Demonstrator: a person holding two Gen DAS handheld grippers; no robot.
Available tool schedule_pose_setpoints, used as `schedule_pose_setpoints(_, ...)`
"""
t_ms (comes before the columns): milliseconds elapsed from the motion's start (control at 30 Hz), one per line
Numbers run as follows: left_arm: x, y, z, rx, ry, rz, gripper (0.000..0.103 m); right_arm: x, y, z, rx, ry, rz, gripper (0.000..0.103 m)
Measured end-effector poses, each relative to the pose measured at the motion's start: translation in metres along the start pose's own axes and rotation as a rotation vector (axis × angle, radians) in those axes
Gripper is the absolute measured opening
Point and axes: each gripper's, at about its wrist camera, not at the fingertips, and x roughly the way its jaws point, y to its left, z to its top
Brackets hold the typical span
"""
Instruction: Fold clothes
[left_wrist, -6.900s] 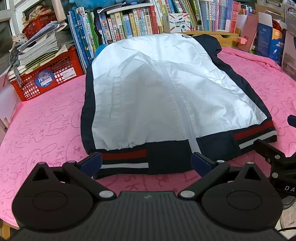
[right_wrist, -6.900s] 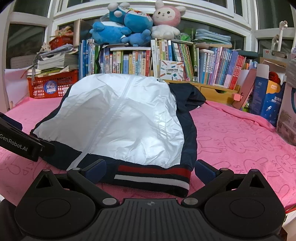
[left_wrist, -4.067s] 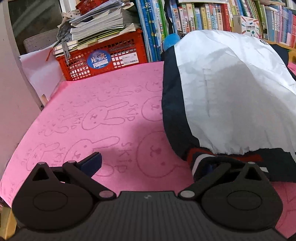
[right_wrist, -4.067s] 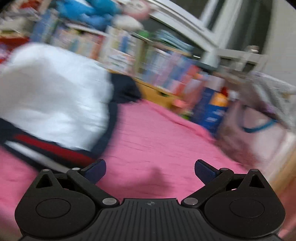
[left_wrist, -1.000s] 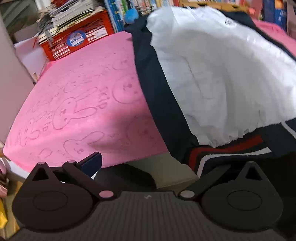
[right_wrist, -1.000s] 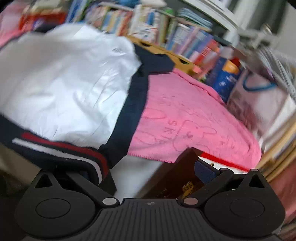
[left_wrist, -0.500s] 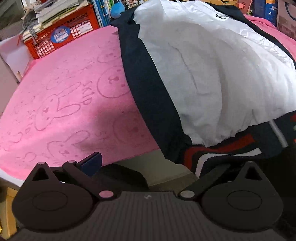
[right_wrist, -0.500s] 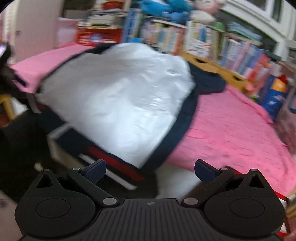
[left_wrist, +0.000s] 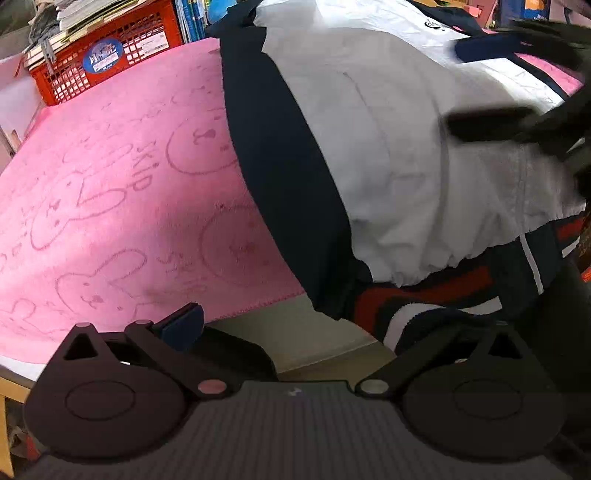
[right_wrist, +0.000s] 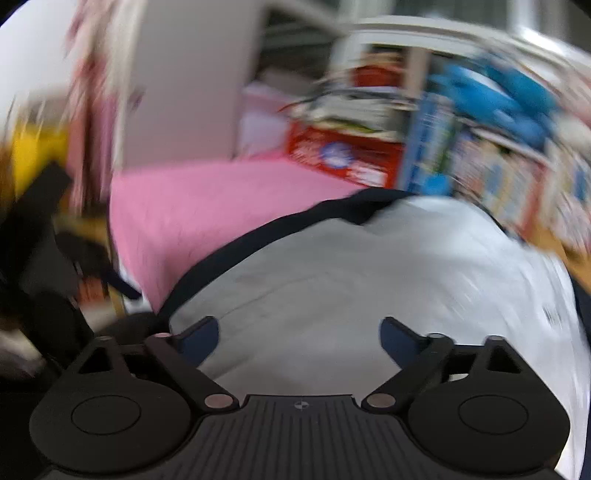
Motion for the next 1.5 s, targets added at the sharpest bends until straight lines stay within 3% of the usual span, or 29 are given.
schedule_pose_setpoints(67, 0.000, 0.003, 0.000, 0.003, -0.002, -0.016, 0.103, 0.029, 0.018, 0.013, -0.142, 0.010, 0.011, 0.084)
schedule_pose_setpoints(200, -0.006, 0.008, -0.001, 0.044, -0.020, -0.063, 0.103, 0.037, 0.036, -0.007, -0.451, 0.061, 0.009, 0.084)
schedule_pose_setpoints(300, -0.005, 0.006, -0.003, 0.071, -0.028, -0.078, 0.103, 0.033, 0.032, -0.017, -0.479, 0.068, 0.016, 0.085)
schedule_pose_setpoints(500, 0.000, 0.000, -0.004, 0.087, -0.005, -0.117, 0.103, 0.051, 0.034, -0.026, -0.427, 0.061, -0.034, 0.097)
schedule_pose_setpoints(567, -0.002, -0.006, -0.009, 0.132, 0.014, -0.158, 0.103, 0.060, 0.034, -0.030, -0.433, 0.067, -0.055, 0.100)
schedule_pose_setpoints(667, -0.013, -0.008, -0.013, 0.172, 0.001, -0.161, 0.103, 0.066, 0.038, -0.036, -0.465, 0.063, -0.086, 0.103)
schedule_pose_setpoints(800, -0.055, 0.014, 0.014, 0.124, -0.145, -0.196, 0.103, 0.062, 0.036, -0.036, -0.472, 0.058, -0.074, 0.101)
schedule_pose_setpoints(900, -0.083, 0.017, 0.042, 0.180, -0.286, -0.252, 0.103, 0.052, 0.034, -0.034, -0.489, 0.049, -0.047, 0.100)
schedule_pose_setpoints(1133, -0.045, -0.008, 0.075, 0.295, -0.267, -0.240, 0.103, 0.028, 0.017, -0.042, -0.498, 0.072, -0.015, 0.097)
schedule_pose_setpoints(1300, -0.019, -0.026, 0.097, 0.378, -0.251, -0.227, 0.103, -0.001, -0.024, -0.086, -0.403, 0.189, -0.115, 0.096)
schedule_pose_setpoints(1433, -0.016, -0.016, 0.082, 0.457, -0.217, -0.065, 0.103, -0.026, -0.061, -0.119, -0.308, 0.275, -0.219, 0.096)
schedule_pose_setpoints(1500, -0.017, -0.009, 0.077, 0.477, -0.204, -0.035, 0.103, -0.036, -0.079, -0.131, -0.257, 0.311, -0.261, 0.096)
